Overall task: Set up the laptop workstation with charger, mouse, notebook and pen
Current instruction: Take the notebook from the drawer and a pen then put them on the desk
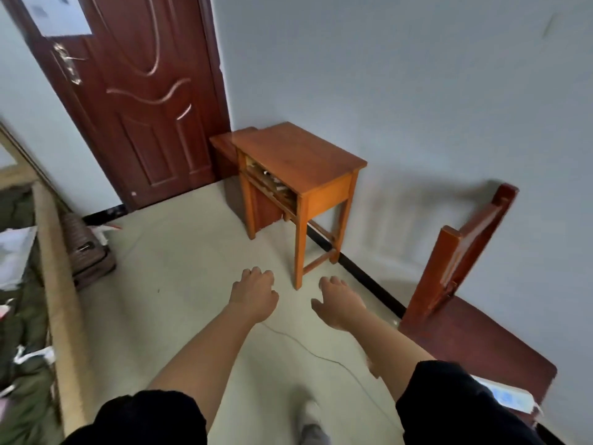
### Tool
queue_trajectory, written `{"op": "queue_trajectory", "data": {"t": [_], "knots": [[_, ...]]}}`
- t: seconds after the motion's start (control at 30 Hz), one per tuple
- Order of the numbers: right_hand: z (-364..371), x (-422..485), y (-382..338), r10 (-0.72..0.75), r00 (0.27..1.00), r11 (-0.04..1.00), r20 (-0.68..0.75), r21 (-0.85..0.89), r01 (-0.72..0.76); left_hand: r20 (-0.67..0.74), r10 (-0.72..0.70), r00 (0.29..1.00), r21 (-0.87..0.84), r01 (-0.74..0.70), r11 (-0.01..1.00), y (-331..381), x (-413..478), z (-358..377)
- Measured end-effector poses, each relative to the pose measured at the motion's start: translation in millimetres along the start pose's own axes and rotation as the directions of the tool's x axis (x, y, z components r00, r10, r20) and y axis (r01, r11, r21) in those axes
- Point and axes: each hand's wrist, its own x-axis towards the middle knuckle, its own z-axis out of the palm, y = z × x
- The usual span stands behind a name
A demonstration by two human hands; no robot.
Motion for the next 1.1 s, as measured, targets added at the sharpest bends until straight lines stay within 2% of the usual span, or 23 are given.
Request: {"op": "queue_trajectory", "data": {"t": [0.2,0.33,0.47,0.77,0.97,1.1], "knots": [[-56,163,-45,-0.091,0.995,0.995,0.044,-0.026,0.092,-0.06,-0.106,0.993,-0.07,0.102,0.992,-61,148,-40],[-88,244,-79,-0.155,0.987,0.985,0.035,-0.074,0.157,-0.072,-0.137,0.988,-0.02,0.136,0.99,-87,220,-67],[-115,348,-131,-0.19,0.98,0.973,0.052,-0.125,0.195,-0.087,-0.177,0.98,-0.046,0.174,0.984,-138,304,-99],[-124,539,-250,-0.143,0.989,0.983,0.034,-0.115,0.146,-0.07,-0.21,0.975,0.006,0.211,0.977,-301,473,-149],[-142,655,-345,-0.057,0.998,0.998,0.015,-0.009,0.057,-0.024,-0.14,0.99,0.079,0.142,0.987,-411,579,-191],[-150,720,-395,-0.028,1.0,0.999,0.0,-0.018,0.028,0.016,-0.145,0.989,0.018,0.145,0.989,-468,652,-217]]}}
